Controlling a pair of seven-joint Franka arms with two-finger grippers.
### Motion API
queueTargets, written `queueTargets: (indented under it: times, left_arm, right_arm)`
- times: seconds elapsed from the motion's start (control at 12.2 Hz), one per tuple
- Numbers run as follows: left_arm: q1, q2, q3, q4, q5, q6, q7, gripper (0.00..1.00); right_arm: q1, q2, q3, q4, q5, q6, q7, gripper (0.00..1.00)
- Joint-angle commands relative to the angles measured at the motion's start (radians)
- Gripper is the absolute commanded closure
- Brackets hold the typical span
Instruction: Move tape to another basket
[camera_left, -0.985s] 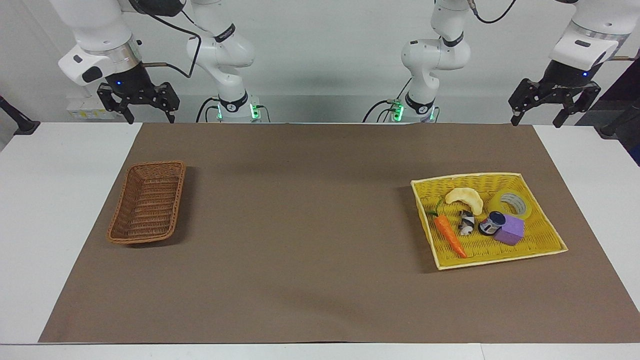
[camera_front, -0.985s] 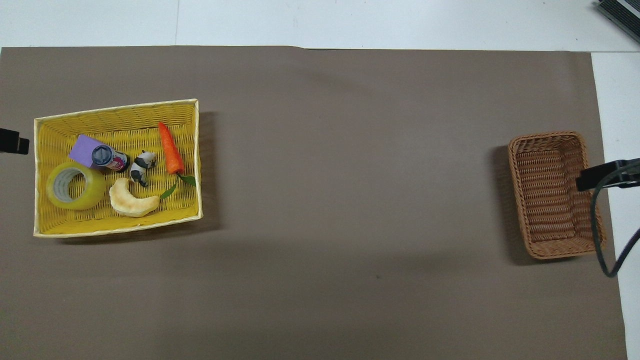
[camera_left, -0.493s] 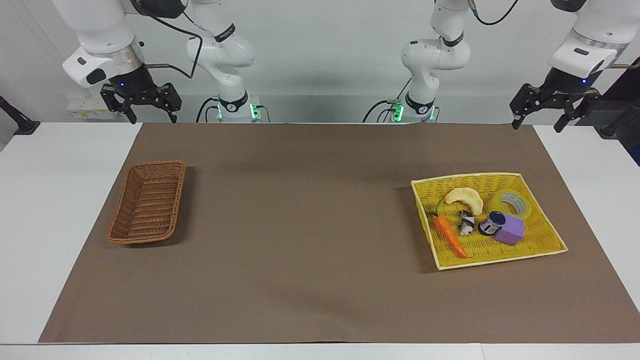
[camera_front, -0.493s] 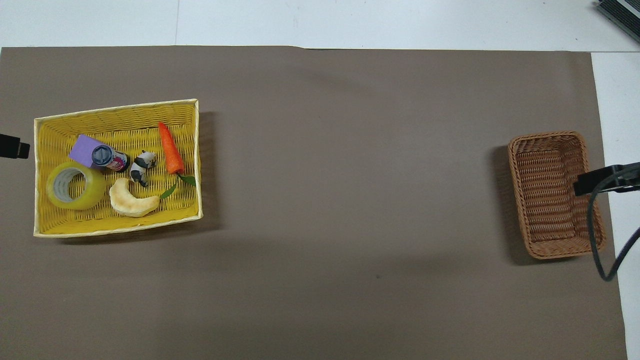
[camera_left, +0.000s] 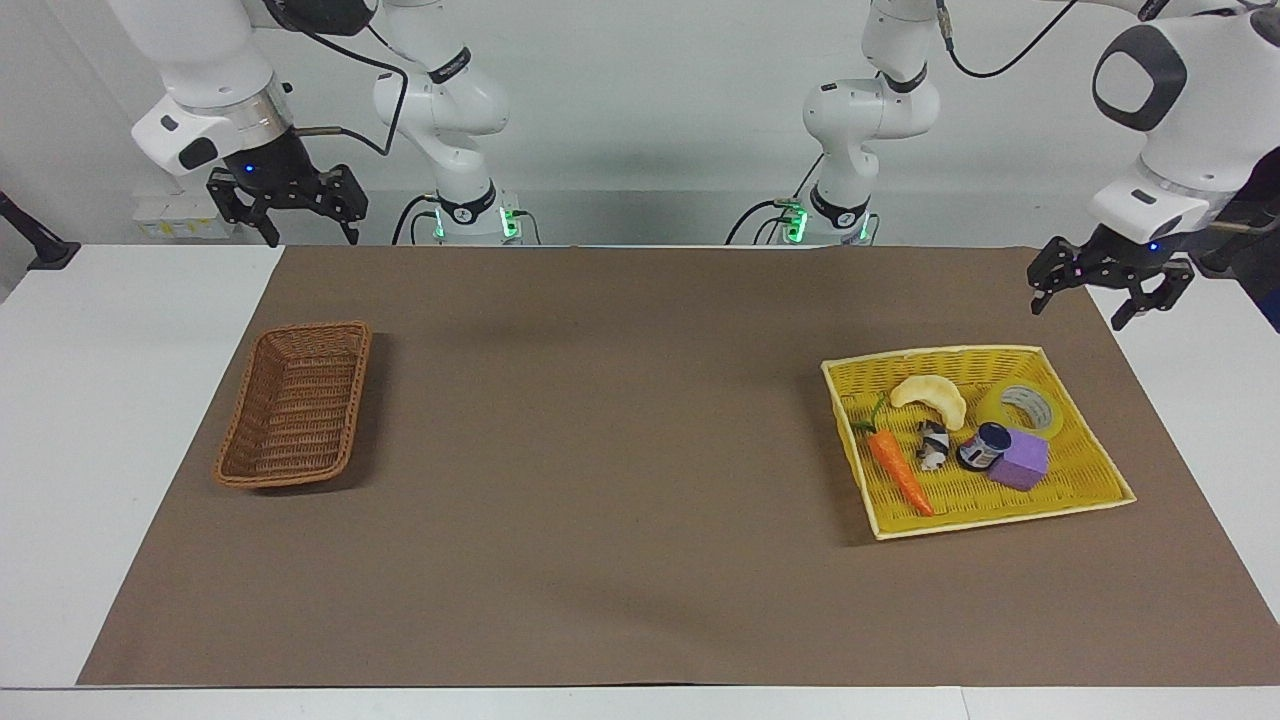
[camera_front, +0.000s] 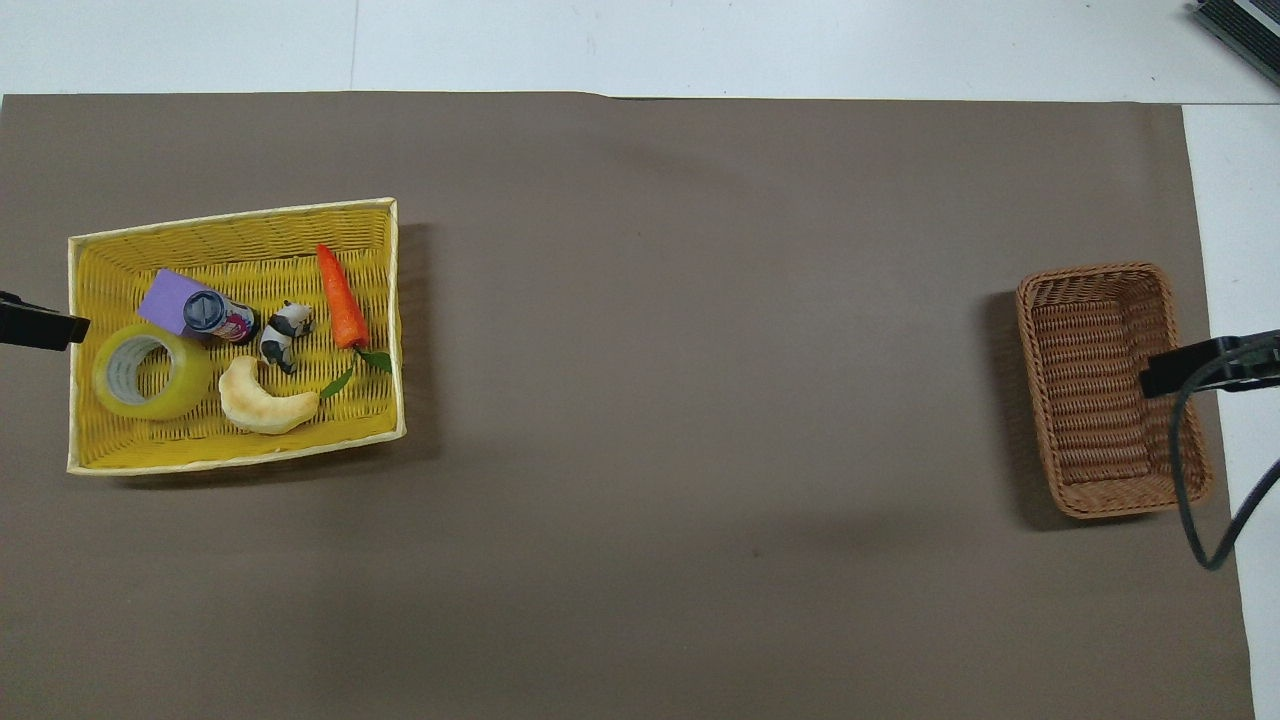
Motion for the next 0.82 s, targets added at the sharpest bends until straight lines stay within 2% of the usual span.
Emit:
queueTargets:
  times: [0.0,0.16,0.57,0.74]
  left_arm:
    - [0.069,-0.022,-0.003,-0.13,-0.031,0.099,0.192,0.0]
    - [0.104,0.024,-0.001,-0.168,-0.04,0.188,0.318,0.0]
    - [0.183,0.202,-0.003,-0.167,-0.09,0.322,0.493,0.0]
    - [0.186,0.233,-0.003,-0.171,-0.09,0.34,0.515,0.0]
  right_arm:
    - [-0.009,-0.029,0.008,-0.036,0.023,0.022,0.023,0.0]
    - [-0.009,-0.03,0.008,-0.045,0.023,0.022,0.023,0.0]
    - [-0.009,-0.03,0.008,-0.045,0.024,0.022,0.023,0.0]
    - [-0.009,-0.03,0.008,-0.045,0.024,0.022,0.023,0.0]
